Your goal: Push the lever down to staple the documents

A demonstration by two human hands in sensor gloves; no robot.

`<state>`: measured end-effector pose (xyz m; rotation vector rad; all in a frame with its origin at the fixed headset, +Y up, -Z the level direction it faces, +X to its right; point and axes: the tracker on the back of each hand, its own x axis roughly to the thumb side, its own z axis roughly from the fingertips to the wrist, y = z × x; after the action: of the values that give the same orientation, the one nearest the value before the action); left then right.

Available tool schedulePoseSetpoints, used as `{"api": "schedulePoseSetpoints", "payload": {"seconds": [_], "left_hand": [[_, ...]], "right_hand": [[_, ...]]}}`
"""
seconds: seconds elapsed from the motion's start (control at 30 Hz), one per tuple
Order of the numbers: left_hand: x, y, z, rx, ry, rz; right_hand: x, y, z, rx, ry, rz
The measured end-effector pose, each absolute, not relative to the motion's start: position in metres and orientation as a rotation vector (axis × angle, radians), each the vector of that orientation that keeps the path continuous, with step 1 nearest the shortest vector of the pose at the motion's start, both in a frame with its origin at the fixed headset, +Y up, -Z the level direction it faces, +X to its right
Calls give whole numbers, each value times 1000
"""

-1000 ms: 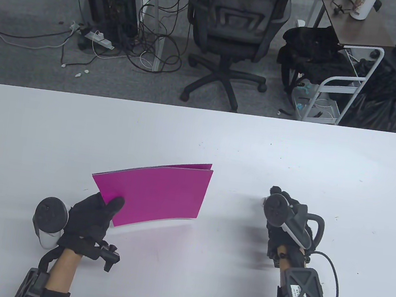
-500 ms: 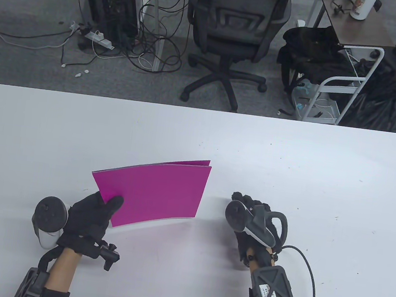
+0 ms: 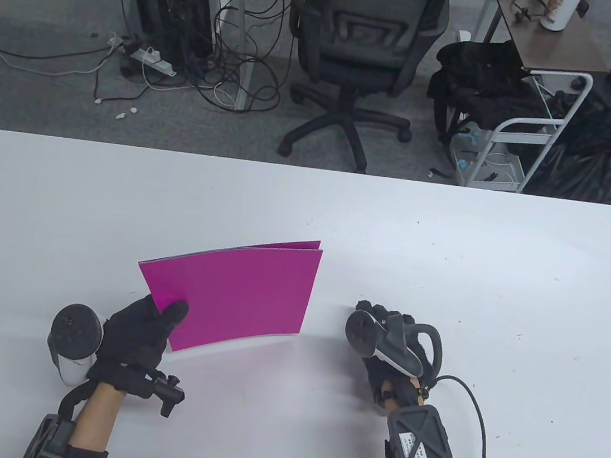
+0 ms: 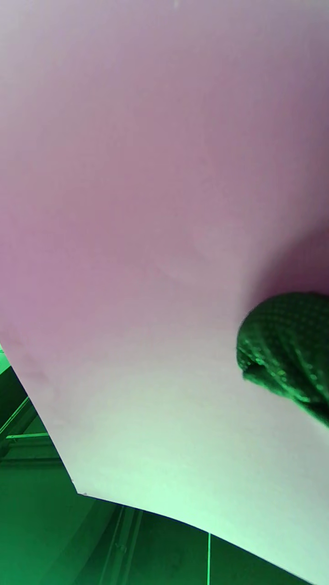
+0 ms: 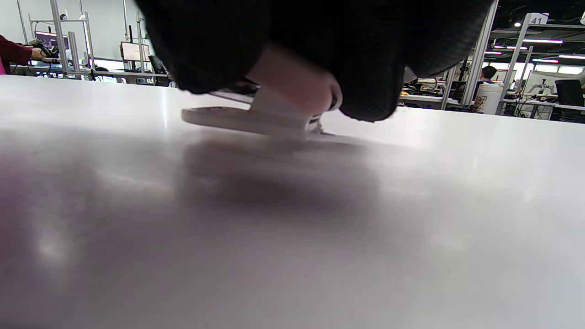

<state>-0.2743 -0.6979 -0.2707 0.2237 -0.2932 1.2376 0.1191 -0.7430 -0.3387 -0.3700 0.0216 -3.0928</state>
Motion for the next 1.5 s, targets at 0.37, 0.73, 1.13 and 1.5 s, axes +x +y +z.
{"api": "schedulePoseSetpoints", "payload": {"seconds": [0.37,0.73,1.13,1.5], "left_hand": [[-275,-698,-270,216,-275,1264],[-278,-682,-275,154,-242,1222],[-306,-663,-311,-203,-67,1118],[-288,-679,-333,-529,103,1036]], "right_hand": [[115,-742,-339,-376,15,-3069],[113,-744,-341,-394,29,-3062],[112,-745,-342,-428,34,-3065],[112,-747,-343,-437,18,-3092]]}}
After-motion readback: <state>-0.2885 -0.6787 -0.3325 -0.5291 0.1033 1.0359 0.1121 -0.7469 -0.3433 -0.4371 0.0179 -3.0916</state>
